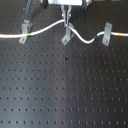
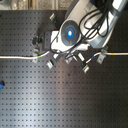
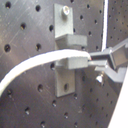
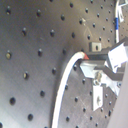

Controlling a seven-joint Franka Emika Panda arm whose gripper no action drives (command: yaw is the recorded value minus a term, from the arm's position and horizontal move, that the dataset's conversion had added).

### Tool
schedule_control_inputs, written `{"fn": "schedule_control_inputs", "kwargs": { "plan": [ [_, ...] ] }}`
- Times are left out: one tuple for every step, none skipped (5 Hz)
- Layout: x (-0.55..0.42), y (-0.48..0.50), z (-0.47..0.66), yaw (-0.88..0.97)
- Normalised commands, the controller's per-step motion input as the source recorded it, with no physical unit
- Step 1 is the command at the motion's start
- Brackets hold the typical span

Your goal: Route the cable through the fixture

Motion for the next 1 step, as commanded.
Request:
{"fn": "schedule_control_inputs", "kwargs": {
  "plan": [
    [-0.106, 0.041, -0.27, 0.00]
  ]
}}
